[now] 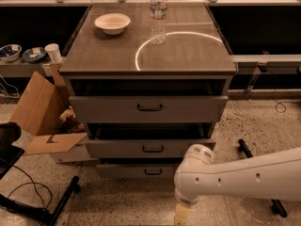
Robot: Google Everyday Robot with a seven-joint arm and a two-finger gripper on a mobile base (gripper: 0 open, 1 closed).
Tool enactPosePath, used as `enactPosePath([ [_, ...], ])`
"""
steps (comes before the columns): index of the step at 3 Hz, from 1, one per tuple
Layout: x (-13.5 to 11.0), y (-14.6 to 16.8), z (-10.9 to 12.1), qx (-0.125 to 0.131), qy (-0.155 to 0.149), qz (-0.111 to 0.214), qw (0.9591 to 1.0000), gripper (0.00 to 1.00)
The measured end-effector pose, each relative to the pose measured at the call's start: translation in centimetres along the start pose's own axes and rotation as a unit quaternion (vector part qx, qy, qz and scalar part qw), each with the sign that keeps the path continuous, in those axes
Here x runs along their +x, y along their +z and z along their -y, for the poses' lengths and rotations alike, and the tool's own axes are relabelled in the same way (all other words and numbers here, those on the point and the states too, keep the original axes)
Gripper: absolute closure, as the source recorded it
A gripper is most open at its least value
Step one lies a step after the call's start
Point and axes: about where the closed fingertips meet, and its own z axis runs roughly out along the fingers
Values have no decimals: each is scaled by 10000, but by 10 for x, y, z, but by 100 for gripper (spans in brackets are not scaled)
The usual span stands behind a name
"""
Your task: Open bottom drawer
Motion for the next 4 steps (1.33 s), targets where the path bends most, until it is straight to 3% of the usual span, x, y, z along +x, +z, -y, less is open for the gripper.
enactPosePath([
  [1,-9,93,33,-12,262,68,9996,0],
  [2,-9,157,50,-39,339,58,9994,0],
  [3,-12,212,62,-159,372,55,9992,0],
  [4,-13,226,62,-200,422,50,9989,0],
])
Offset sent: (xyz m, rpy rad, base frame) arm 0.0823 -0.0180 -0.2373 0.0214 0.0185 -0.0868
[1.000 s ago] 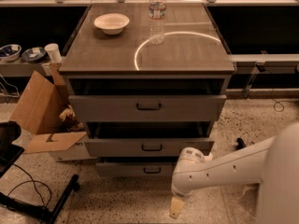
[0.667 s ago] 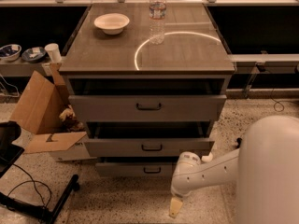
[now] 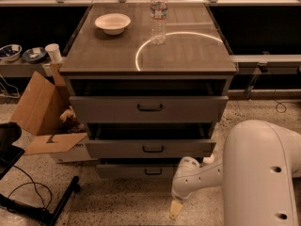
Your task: Open bottom drawer
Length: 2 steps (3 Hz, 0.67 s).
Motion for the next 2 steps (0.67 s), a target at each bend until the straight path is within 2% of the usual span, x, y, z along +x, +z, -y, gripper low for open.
enactPosePath([
  [1,-2,5,-3,194,-165,-74,9996,0],
  [2,-11,33,14,526,-573,-96,9969,0],
])
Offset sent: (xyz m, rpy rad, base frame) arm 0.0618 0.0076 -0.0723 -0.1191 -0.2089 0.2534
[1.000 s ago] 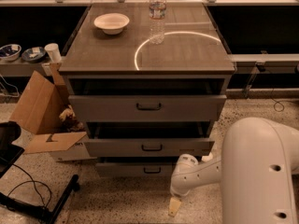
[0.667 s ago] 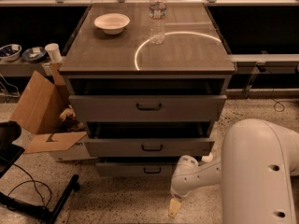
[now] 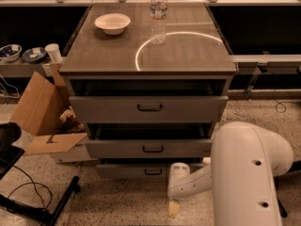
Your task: Open bottom drawer
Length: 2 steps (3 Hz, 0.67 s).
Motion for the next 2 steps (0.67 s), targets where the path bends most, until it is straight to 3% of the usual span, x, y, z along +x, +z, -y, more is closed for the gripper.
enactPosePath([
  [1,-14,33,40,478,-481,171,9975,0],
  [2,-23,45,70,749,-636,285,9947,0],
])
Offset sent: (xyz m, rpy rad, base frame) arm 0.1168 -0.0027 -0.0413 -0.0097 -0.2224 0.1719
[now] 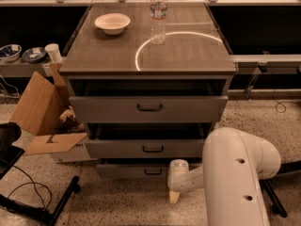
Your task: Open bottom drawer
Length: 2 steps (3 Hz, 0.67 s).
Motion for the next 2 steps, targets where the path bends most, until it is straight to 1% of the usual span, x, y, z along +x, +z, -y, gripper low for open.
enactPosePath([
  [1,-4,9,25,123,-63,136,9998,0],
  [2,-11,28,41,37,-196,134,9997,18],
])
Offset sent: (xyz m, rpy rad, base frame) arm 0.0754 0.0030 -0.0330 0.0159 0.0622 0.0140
